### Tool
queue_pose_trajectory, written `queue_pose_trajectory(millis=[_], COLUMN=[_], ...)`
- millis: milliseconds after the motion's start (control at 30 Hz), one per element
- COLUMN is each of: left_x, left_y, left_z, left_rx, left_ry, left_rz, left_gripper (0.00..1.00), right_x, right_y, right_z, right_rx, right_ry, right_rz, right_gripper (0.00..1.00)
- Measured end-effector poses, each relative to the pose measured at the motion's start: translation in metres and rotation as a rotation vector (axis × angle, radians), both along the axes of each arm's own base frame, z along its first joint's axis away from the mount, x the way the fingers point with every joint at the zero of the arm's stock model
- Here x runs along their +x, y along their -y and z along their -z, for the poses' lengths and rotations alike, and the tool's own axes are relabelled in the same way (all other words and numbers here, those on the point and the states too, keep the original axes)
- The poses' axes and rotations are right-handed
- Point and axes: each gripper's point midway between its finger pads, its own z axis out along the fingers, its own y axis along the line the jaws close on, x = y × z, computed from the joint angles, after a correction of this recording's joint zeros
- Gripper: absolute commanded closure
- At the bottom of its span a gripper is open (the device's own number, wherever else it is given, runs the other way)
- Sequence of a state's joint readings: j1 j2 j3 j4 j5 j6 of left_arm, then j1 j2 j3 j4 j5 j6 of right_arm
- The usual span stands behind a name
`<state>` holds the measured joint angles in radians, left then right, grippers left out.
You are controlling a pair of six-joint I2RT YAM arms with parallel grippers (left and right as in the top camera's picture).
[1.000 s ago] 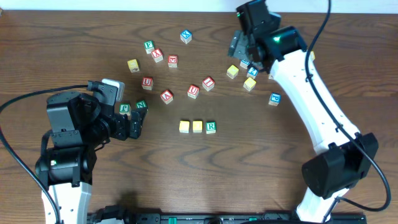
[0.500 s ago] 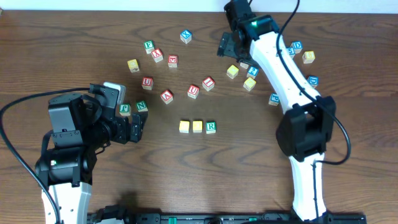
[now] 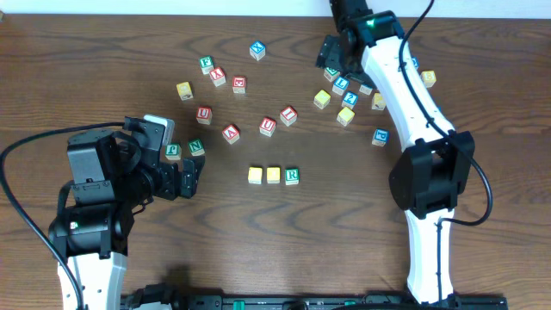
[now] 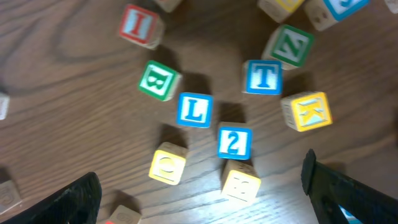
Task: Spell out CORL
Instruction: 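Position the right gripper over the blue-bordered L block at back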
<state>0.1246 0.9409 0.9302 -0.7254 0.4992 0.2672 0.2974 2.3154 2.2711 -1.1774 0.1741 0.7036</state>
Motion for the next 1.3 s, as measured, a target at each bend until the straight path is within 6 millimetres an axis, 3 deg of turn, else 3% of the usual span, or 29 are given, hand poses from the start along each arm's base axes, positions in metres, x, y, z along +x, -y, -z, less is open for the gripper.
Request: queue_pose_trajectory(millis=[200, 667, 1033, 1300], left_x=[0.000, 0.000, 0.000, 0.000], left_y=[0.000, 0.000, 0.000, 0.000], left_z=[0.000, 0.000, 0.000, 0.000], left_rx=[0.000, 0.000, 0.000, 0.000], left_ry=[0.000, 0.000, 0.000, 0.000], left_rz=[0.000, 0.000, 0.000, 0.000], left_gripper=[0.02, 0.02, 0.02, 0.02], right_x=[0.001, 0.001, 0.007, 0.009], right_y=[0.014, 0.012, 0.006, 0.005], right_z=[0.001, 0.006, 0.063, 0.068], right_rx=[0.012, 0.045, 0.044, 0.050], right_ry=[-0.007, -0.013, -0.090, -0.091], right_rz=[0.065, 0.128, 0.145, 0.152], right_gripper=[0.01, 0.02, 0.09, 0.16])
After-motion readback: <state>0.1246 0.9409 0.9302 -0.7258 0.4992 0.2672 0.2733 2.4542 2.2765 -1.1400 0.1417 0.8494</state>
